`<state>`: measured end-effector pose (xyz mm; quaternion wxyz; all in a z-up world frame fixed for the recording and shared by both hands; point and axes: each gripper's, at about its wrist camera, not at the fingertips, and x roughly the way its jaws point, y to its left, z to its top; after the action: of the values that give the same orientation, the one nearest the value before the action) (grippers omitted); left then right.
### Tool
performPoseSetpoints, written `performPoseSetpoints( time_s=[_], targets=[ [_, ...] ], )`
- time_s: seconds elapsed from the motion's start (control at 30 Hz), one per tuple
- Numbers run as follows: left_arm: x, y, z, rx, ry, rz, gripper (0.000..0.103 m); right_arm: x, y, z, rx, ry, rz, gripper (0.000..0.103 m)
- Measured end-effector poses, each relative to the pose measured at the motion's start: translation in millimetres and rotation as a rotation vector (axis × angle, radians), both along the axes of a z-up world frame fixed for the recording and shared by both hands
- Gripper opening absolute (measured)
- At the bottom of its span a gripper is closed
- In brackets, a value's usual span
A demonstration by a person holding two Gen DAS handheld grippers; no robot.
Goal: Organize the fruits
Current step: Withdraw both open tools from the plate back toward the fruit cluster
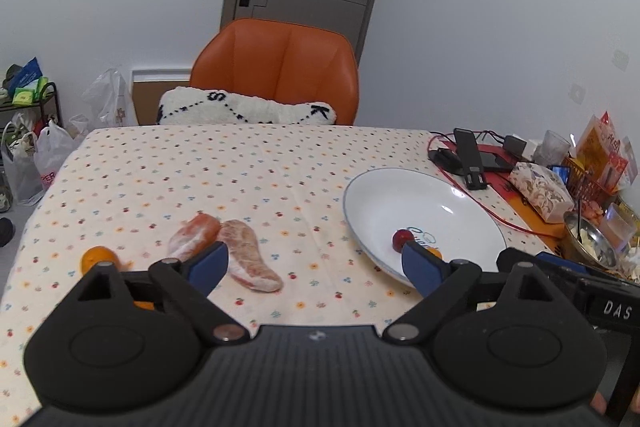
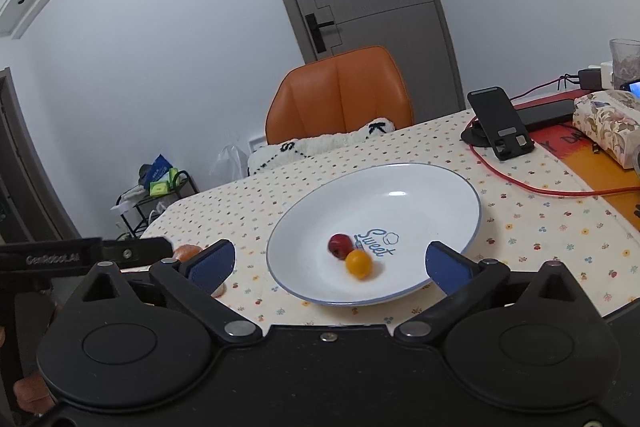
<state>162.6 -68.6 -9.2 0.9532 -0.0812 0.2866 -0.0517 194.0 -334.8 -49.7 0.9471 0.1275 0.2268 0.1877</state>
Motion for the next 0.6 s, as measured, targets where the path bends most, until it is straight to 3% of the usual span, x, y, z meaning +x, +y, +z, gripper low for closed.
performPoseSetpoints(
  time_s=[0.2, 0.6],
  targets=[
    [-12.6, 17.3, 1.3, 0.001, -0.010, 0.042, 0.093, -6.8, 7.9, 3.4, 0.012, -0.060, -0.019, 0.103],
    [-32.4, 59.6, -1.7, 0.010, 0.012, 0.097, 0.094, -7.4, 37.3, 5.3, -0.039, 0.003, 0.061, 0.103]
  ],
)
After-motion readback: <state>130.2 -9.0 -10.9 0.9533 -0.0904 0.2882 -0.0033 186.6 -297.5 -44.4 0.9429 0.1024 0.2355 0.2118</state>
